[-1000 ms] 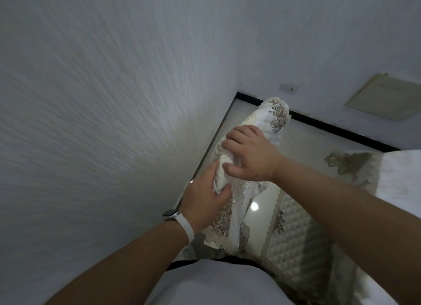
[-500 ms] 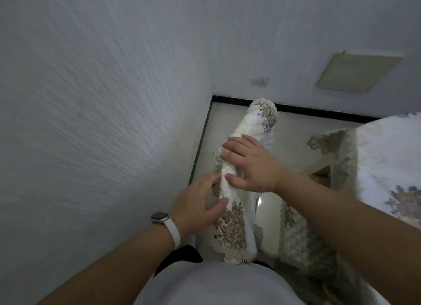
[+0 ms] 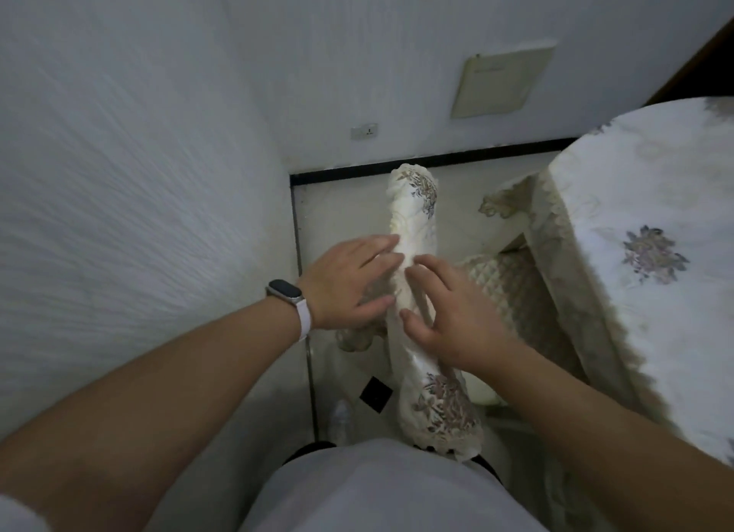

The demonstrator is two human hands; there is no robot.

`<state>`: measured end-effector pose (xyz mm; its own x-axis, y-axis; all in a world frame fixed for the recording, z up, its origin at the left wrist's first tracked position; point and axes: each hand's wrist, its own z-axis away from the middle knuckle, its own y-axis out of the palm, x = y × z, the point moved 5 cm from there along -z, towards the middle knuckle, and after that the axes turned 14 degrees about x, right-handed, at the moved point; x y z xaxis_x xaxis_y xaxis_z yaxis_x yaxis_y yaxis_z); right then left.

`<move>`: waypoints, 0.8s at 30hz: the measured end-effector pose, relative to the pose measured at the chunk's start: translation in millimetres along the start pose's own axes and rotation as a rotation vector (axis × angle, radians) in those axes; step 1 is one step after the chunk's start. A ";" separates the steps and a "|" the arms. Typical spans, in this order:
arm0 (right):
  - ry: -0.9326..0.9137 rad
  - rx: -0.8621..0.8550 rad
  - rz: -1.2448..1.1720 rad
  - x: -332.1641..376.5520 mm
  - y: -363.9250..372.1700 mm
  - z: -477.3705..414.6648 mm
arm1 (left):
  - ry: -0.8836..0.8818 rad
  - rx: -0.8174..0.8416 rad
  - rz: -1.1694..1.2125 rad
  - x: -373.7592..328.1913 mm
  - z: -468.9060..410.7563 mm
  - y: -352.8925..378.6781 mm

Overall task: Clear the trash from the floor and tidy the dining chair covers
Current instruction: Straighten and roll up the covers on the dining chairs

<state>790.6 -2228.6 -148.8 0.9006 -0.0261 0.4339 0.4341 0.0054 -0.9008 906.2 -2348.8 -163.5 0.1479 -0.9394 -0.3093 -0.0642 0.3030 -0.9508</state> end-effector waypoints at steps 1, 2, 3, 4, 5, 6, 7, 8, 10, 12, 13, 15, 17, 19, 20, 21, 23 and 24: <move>0.044 -0.028 -0.019 1.5 2.5 5.1 | 0.051 0.032 -0.037 3.5 -7.0 0.8; 0.090 -0.050 -0.044 2.6 5.8 9.2 | 0.108 0.059 -0.074 6.2 -13.5 2.0; 0.134 -0.065 -0.075 3.7 9.3 12.5 | 0.167 0.088 -0.108 8.7 -19.8 4.0; 0.170 -0.071 -0.105 4.7 12.8 14.4 | 0.223 0.119 -0.137 11.2 -25.6 6.1; 0.199 -0.072 -0.126 5.6 16.1 15.5 | 0.271 0.148 -0.161 13.9 -30.9 8.3; 0.225 -0.069 -0.140 5.8 18.4 15.8 | 0.311 0.162 -0.179 16.8 -35.7 9.5; 0.245 -0.067 -0.151 5.5 19.5 15.9 | 0.342 0.166 -0.189 19.2 -39.3 10.2; 0.256 -0.071 -0.151 4.9 19.0 15.7 | 0.362 0.165 -0.188 21.1 -41.7 10.7; 0.253 -0.093 -0.105 2.9 16.0 14.7 | 0.381 0.166 -0.161 22.7 -45.1 11.9; 0.249 -0.127 -0.059 -1.1 12.4 14.5 | 0.388 0.171 -0.125 22.5 -51.0 13.2; 0.254 -0.149 -0.049 -3.6 10.1 14.8 | 0.385 0.170 -0.113 22.3 -55.1 13.3; 0.280 -0.182 -0.037 -9.4 6.5 17.5 | 0.390 0.171 -0.098 19.7 -65.0 13.2; 0.307 -0.201 -0.009 -15.0 4.1 23.5 | 0.408 0.167 -0.101 15.0 -74.5 14.6; 0.334 -0.227 0.020 -21.6 0.3 32.5 | 0.427 0.153 -0.095 8.7 -83.8 17.1; 0.357 -0.242 0.034 -25.5 -2.5 37.8 | 0.435 0.145 -0.084 4.6 -88.6 19.2; 0.385 -0.260 0.053 -29.4 -5.7 43.8 | 0.444 0.136 -0.072 -0.5 -93.6 21.8; 0.438 -0.294 0.096 -37.1 -12.0 57.1 | 0.460 0.119 -0.045 -11.9 -104.9 27.2; 0.453 -0.304 0.119 -40.6 -15.0 63.5 | 0.463 0.113 -0.031 -17.5 -110.7 29.3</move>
<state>748.8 -2164.2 -151.9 0.8147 -0.4708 0.3386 0.2435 -0.2522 -0.9365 792.5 -2341.2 -184.3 -0.3088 -0.9131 -0.2662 0.0447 0.2656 -0.9631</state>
